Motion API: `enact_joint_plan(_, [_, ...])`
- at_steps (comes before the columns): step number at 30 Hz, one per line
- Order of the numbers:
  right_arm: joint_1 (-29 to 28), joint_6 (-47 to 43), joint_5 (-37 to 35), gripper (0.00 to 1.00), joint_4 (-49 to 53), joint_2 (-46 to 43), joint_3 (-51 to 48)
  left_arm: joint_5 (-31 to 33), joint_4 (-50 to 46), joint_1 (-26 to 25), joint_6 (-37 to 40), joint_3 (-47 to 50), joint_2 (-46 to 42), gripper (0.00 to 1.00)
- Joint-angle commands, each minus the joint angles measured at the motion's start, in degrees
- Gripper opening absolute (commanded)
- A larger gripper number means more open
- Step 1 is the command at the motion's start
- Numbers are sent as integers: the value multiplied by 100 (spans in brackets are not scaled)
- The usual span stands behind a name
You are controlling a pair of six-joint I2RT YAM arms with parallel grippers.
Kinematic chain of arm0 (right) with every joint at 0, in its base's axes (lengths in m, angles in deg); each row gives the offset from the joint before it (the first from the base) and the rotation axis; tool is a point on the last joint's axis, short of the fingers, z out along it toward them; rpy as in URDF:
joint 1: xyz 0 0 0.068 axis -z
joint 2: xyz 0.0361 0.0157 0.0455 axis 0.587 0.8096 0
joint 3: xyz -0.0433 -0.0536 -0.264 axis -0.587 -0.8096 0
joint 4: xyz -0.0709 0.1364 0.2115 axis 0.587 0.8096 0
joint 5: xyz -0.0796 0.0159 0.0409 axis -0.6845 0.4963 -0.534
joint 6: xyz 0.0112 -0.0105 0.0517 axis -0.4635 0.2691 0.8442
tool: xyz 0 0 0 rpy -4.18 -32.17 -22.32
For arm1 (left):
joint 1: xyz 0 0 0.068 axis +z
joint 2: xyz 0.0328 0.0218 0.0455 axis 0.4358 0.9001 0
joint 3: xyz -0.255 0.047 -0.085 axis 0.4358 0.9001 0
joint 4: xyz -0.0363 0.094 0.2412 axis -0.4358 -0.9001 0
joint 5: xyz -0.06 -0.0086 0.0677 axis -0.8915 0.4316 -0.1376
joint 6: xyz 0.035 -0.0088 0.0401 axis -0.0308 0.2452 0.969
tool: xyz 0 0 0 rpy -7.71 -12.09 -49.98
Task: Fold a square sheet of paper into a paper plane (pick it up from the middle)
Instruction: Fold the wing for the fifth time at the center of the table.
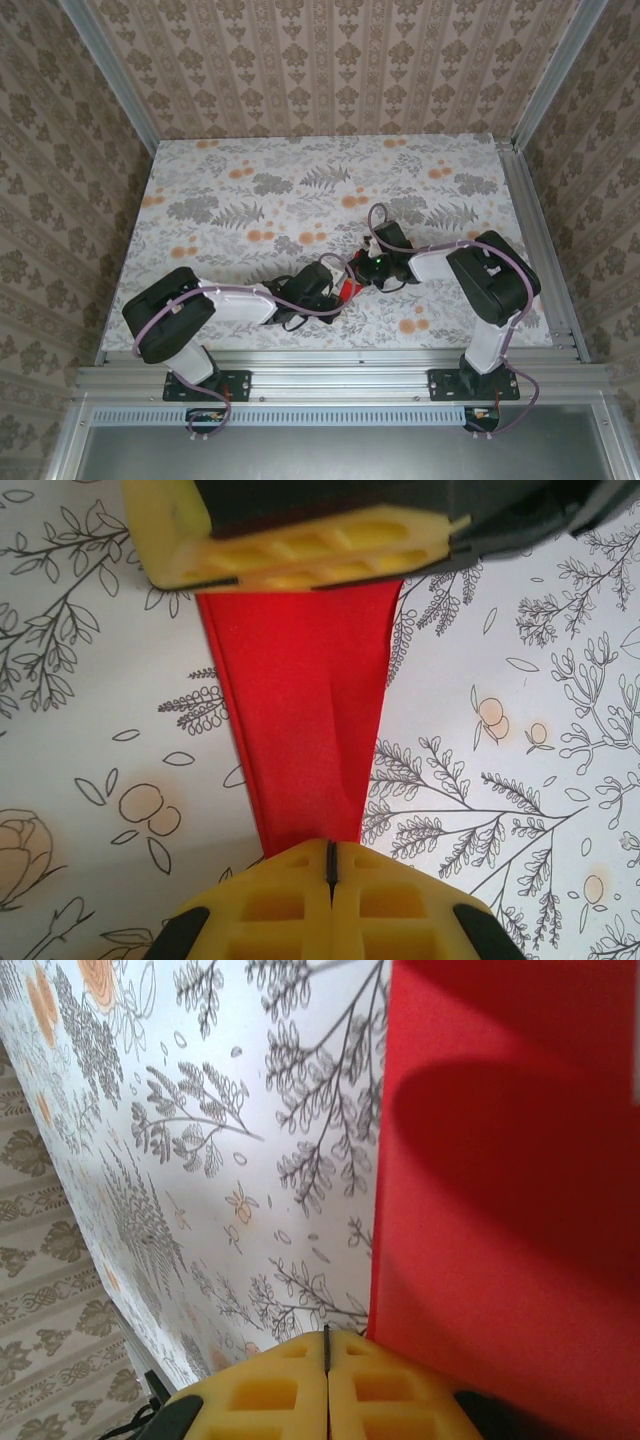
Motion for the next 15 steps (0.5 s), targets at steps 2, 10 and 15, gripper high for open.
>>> enact_joint_plan(2, [494, -273, -1034, 10, 217, 355, 261, -281, -1461, -37, 143, 466, 124, 0])
enact_joint_plan(10, [758, -518, -1022, 10, 502, 674, 723, -318, -1497, -46, 126, 550, 32, 0])
enact_joint_plan(15, [988, -631, -1012, 10, 593, 817, 928, -343, -1539, -47, 91, 628, -100, 0])
